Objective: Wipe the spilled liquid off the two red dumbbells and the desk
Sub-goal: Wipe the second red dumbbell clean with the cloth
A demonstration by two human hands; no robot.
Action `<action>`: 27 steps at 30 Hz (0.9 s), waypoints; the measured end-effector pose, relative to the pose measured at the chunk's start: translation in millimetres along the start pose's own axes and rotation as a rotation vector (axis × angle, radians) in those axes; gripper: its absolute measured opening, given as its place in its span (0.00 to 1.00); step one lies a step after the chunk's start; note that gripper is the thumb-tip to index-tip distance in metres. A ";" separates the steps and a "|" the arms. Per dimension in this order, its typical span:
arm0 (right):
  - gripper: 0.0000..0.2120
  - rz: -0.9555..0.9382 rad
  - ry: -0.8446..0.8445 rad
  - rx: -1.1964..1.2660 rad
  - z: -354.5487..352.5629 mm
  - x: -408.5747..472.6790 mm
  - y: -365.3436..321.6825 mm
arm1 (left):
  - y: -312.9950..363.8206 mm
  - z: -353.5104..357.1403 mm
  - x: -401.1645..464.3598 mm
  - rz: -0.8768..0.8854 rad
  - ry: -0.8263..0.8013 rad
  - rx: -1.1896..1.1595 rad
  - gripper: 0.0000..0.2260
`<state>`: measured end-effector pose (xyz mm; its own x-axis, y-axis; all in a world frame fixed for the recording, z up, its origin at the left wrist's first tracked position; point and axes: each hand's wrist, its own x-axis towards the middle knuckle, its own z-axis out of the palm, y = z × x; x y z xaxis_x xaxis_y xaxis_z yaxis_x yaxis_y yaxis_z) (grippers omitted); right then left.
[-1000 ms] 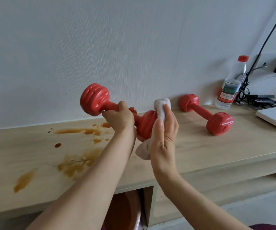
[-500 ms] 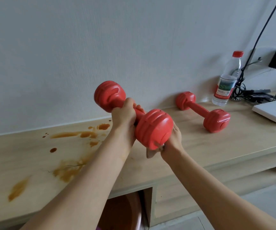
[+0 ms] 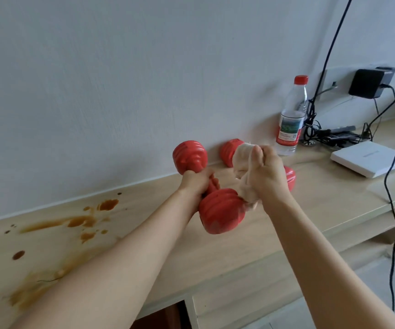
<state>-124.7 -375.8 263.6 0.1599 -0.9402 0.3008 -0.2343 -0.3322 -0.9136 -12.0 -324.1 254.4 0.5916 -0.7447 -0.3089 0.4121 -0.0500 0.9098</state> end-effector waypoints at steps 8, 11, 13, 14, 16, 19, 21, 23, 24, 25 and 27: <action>0.15 -0.070 -0.024 -0.216 -19.9 3.6 8.2 | -22.5 28.9 49.9 -0.048 0.028 0.241 0.13; 0.15 -0.048 -0.048 -0.206 -19.6 4.2 11.1 | -25.4 34.5 59.5 -0.102 0.020 0.145 0.14; 0.15 -0.038 -0.055 -0.194 -20.3 5.3 11.2 | -20.5 37.0 61.0 -0.154 0.007 0.047 0.10; 0.15 -0.033 -0.056 -0.197 -21.2 5.2 11.3 | -16.6 37.2 60.8 -0.186 0.012 0.028 0.08; 0.16 -0.023 -0.061 -0.202 -21.9 5.5 11.8 | -7.9 35.6 59.8 -0.210 -0.006 0.038 0.05; 0.16 -0.010 -0.079 -0.209 -21.6 2.5 11.0 | -5.5 28.9 60.8 -0.171 -0.047 0.137 0.08; 0.16 0.004 -0.091 -0.205 -21.7 0.2 10.7 | -10.0 24.2 58.5 -0.178 -0.056 0.177 0.08; 0.16 0.016 -0.099 -0.208 -22.6 -2.0 10.9 | -13.7 21.7 58.7 -0.182 -0.046 0.196 0.04; 0.16 0.019 -0.100 -0.214 -23.0 -2.9 11.4 | -14.3 20.8 59.6 -0.173 -0.042 0.230 0.05; 0.15 0.019 -0.101 -0.221 -23.1 -3.4 12.5 | -14.7 20.7 59.0 -0.155 -0.033 0.289 0.07; 0.15 0.019 -0.108 -0.234 -23.2 -4.6 15.0 | -15.5 20.4 59.7 -0.111 -0.001 0.392 0.11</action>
<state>-151.2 -378.3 254.9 0.2517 -0.9370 0.2421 -0.4519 -0.3350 -0.8268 2.8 -381.4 227.5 0.5574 -0.7213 -0.4111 0.1781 -0.3797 0.9078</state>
